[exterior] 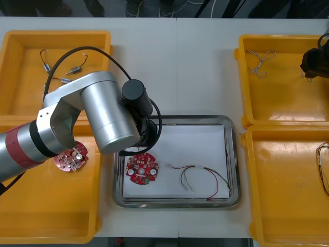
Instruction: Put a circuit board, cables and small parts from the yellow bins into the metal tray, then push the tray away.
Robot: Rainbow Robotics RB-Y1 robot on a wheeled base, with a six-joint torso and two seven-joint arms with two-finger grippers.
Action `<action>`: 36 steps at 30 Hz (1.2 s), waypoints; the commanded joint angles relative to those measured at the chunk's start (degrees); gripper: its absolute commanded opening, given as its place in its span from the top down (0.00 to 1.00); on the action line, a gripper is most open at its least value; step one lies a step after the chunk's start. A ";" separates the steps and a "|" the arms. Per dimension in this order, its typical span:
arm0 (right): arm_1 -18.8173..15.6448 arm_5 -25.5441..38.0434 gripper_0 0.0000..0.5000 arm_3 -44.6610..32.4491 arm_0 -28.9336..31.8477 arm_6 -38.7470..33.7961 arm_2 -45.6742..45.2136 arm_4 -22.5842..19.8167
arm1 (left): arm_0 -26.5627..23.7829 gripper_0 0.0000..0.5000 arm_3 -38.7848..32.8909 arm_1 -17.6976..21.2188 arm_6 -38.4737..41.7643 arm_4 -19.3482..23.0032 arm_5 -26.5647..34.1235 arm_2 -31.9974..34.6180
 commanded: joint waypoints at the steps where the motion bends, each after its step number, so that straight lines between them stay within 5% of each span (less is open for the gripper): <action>1: -1.09 4.16 1.00 -7.59 2.86 -1.12 -0.17 0.64 | -2.26 1.00 0.37 -1.12 4.09 -1.61 -1.06 -2.05; 17: 1.90 19.80 1.00 -24.20 7.87 -6.40 -1.67 1.07 | -2.17 1.00 2.83 -1.12 4.44 -1.96 -1.68 -2.93; 19: 2.69 20.50 1.00 -25.34 8.05 -8.16 -1.58 1.25 | -2.17 0.87 2.83 -1.12 4.70 -1.96 -2.03 -2.93; 21: 3.92 21.12 1.00 -26.40 8.05 -10.00 -1.75 1.69 | -2.17 0.48 2.83 -1.12 5.14 -1.96 -2.03 -3.02; 26: 5.76 22.17 1.00 -28.42 8.13 -12.37 -1.75 2.66 | -2.17 0.04 2.74 -1.12 5.85 -2.05 -2.11 -3.02; 36: 9.98 23.93 1.00 -34.22 10.42 -13.87 -2.46 5.56 | -2.17 0.00 2.57 -0.94 7.25 -2.14 -2.55 -2.40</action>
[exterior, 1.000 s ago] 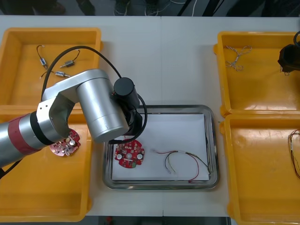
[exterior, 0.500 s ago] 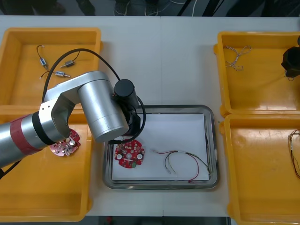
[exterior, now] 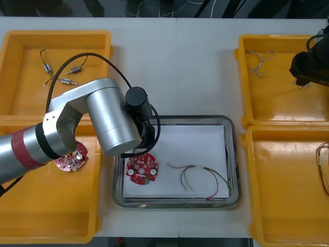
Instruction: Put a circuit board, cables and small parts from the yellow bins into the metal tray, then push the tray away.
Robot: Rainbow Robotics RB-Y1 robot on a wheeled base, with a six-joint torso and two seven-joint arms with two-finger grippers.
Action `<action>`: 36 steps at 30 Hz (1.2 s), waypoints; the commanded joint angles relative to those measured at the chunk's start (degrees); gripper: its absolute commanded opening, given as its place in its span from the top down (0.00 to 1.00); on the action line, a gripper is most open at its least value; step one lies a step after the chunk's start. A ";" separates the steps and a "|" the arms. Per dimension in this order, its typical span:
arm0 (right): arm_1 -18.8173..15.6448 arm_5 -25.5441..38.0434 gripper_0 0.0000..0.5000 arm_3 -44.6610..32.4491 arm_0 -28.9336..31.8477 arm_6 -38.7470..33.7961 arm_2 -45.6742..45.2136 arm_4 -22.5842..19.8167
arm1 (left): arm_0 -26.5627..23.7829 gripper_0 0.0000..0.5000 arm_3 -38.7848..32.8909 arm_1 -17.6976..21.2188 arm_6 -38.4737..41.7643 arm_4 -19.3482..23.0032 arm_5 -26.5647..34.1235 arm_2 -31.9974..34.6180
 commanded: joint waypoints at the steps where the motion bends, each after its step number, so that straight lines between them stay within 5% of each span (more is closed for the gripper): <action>1: 2.50 0.52 1.00 -6.10 2.44 -3.21 -2.05 1.44 | -2.16 0.00 -0.76 -0.87 5.45 -0.58 -0.46 0.17; 17: 5.22 0.60 1.00 -9.09 4.37 -3.21 -2.05 2.32 | -5.06 0.00 -5.95 0.18 5.71 8.82 11.22 12.21; 18: 5.22 0.52 0.95 -9.09 4.28 -3.04 -2.14 2.32 | -5.41 0.00 -6.21 0.62 5.71 9.79 12.10 13.35; 20: 5.22 0.52 0.57 -9.09 4.37 -3.04 -2.05 2.41 | -6.11 0.00 -6.38 1.59 5.71 11.81 13.60 15.55; 21: 5.13 0.52 0.49 -9.09 4.28 -3.04 -2.05 2.32 | -6.29 0.00 -6.38 1.85 5.71 12.34 14.04 15.99; 22: 5.22 0.52 0.26 -9.09 4.37 -3.21 -2.14 2.41 | -6.81 0.00 -6.38 2.55 5.63 13.31 14.83 16.87; 23: 5.22 0.52 0.15 -9.09 4.37 -3.21 -2.14 2.32 | -7.08 0.00 -6.30 3.35 5.54 14.18 15.53 17.66; 36: 4.26 0.52 0.00 -9.53 3.76 -4.18 -2.93 2.41 | -7.52 0.00 -1.20 11.52 0.18 23.24 15.97 27.24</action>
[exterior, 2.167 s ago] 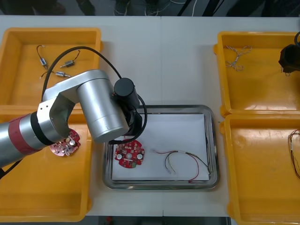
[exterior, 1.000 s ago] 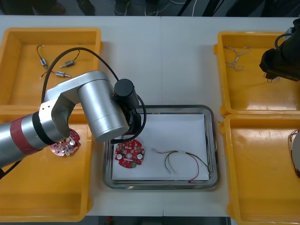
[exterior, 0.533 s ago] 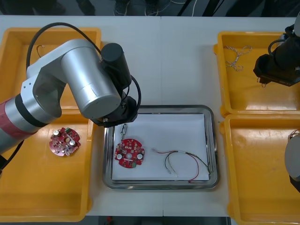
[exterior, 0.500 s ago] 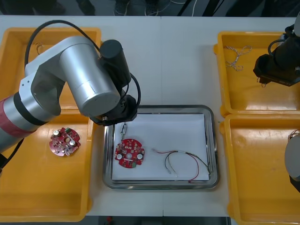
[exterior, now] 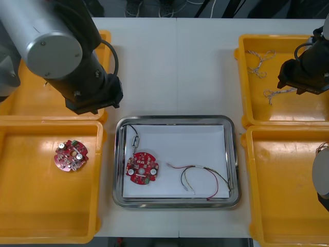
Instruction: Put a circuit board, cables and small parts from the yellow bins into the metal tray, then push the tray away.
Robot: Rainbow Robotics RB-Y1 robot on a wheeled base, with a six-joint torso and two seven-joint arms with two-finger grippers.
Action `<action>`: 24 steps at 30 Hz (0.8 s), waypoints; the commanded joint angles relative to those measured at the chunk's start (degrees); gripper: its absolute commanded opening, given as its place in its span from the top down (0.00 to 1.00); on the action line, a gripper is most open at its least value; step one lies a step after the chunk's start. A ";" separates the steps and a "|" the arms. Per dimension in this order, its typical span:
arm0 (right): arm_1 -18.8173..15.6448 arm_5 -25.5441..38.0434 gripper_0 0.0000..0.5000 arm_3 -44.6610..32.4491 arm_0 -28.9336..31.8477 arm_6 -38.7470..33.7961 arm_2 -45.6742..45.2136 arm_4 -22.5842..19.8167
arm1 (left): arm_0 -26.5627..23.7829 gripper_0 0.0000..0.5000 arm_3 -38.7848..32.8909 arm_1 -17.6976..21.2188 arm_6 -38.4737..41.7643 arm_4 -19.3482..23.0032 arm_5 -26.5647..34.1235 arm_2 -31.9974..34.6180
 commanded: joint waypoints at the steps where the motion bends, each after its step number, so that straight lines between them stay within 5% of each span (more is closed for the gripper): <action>1: -0.58 0.41 0.00 -2.25 -0.82 -2.71 -2.35 0.58 | -2.62 0.00 2.49 4.03 -2.17 1.81 -0.09 4.43; 10: -2.43 0.49 0.00 1.17 -5.83 -5.17 -3.75 0.58 | -2.62 0.00 9.17 6.93 -3.14 1.20 -1.76 7.68; 24: -5.33 -4.43 0.00 16.82 -17.52 -20.38 -4.11 3.92 | -2.62 0.00 22.44 7.55 -3.14 -2.58 -8.52 10.40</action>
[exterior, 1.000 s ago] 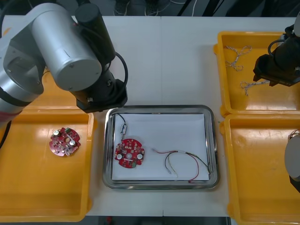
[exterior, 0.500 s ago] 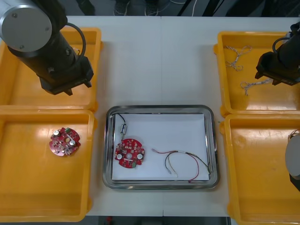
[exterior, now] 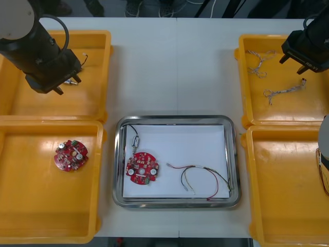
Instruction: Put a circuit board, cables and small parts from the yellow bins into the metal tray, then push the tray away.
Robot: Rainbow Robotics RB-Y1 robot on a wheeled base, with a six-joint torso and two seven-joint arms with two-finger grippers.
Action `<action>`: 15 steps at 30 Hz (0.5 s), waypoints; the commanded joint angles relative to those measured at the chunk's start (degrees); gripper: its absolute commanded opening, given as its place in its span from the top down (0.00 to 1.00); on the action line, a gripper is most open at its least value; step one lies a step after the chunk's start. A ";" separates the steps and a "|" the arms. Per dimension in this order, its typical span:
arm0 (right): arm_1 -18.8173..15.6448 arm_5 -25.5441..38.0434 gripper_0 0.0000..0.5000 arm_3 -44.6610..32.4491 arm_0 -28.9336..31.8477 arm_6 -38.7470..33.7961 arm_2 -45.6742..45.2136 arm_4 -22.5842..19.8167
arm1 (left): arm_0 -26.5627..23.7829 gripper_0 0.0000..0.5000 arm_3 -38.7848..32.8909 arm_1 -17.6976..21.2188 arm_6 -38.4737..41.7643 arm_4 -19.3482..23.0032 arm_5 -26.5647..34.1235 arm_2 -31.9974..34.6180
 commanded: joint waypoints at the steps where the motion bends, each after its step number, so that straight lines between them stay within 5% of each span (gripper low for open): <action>1: -3.11 -2.59 0.00 3.23 -5.01 -6.54 -1.32 2.76 | -2.62 0.00 3.74 2.26 -3.03 -1.72 -2.91 2.03; 8: -4.25 -6.63 0.00 14.56 -9.76 -12.34 -1.32 9.09 | -2.79 0.00 10.59 2.26 -3.29 -2.69 -7.04 3.09; 15: -5.57 -11.73 0.00 23.62 -13.45 -18.67 -2.03 8.65 | -4.81 0.00 17.62 1.47 -3.20 -3.39 -10.03 3.09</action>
